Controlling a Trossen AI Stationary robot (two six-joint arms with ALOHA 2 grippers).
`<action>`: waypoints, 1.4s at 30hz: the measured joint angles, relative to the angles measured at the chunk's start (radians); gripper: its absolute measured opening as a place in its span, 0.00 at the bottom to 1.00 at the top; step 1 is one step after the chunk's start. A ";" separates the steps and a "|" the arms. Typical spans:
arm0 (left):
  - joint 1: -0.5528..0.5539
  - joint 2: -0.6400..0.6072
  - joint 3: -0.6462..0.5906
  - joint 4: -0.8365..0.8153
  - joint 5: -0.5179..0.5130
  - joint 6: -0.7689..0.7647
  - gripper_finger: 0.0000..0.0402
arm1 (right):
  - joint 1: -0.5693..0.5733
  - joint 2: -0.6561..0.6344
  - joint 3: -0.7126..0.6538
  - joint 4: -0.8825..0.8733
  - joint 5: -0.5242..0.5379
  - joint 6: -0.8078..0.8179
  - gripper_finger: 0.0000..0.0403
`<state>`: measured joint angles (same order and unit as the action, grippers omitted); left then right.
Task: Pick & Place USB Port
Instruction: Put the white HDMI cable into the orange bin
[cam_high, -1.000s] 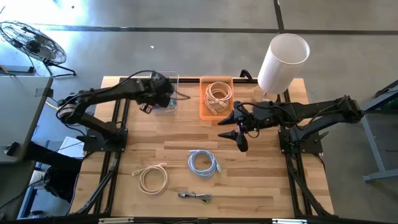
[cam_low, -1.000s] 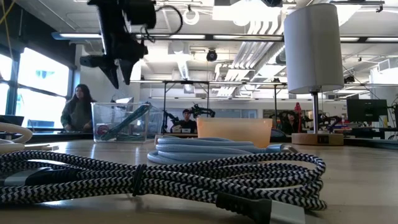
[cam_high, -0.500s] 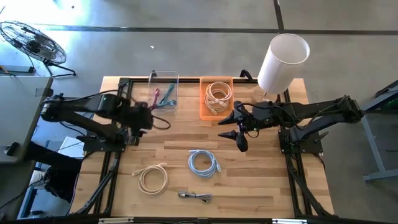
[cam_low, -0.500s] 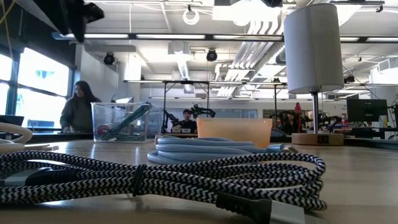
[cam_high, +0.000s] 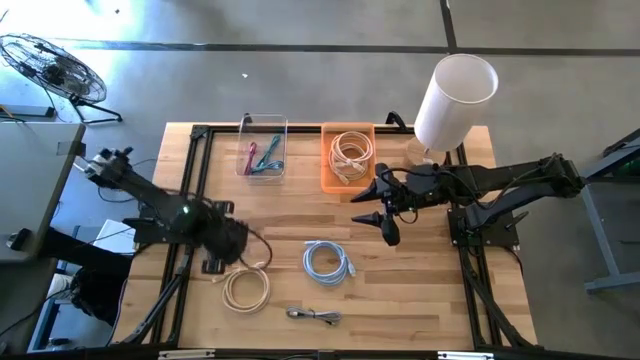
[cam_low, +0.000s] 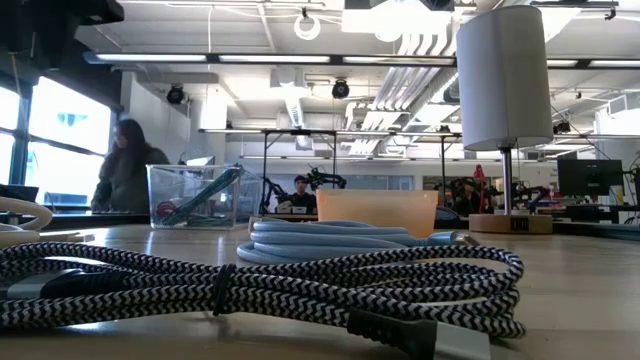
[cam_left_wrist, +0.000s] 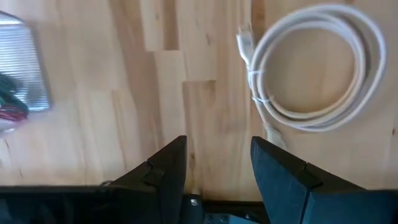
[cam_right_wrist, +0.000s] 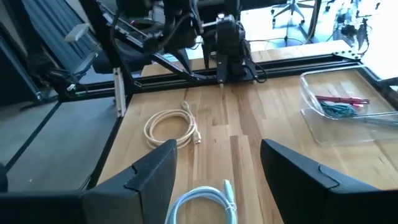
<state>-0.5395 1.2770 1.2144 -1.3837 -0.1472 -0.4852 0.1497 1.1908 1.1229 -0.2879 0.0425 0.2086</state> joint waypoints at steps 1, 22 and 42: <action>-0.018 0.021 0.000 0.000 -0.001 -0.014 0.43 | 0.005 0.000 0.000 0.000 0.000 0.000 0.56; -0.129 0.234 0.000 0.219 0.013 -0.086 0.43 | 0.153 0.000 0.000 -0.018 -0.001 0.027 0.56; -0.127 0.248 -0.276 0.484 0.088 -0.130 0.43 | 0.231 0.000 0.001 -0.043 0.023 0.027 0.56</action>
<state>-0.6670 1.5246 0.9380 -0.9000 -0.0592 -0.6155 0.3805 1.1912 1.1240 -0.3309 0.0650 0.2352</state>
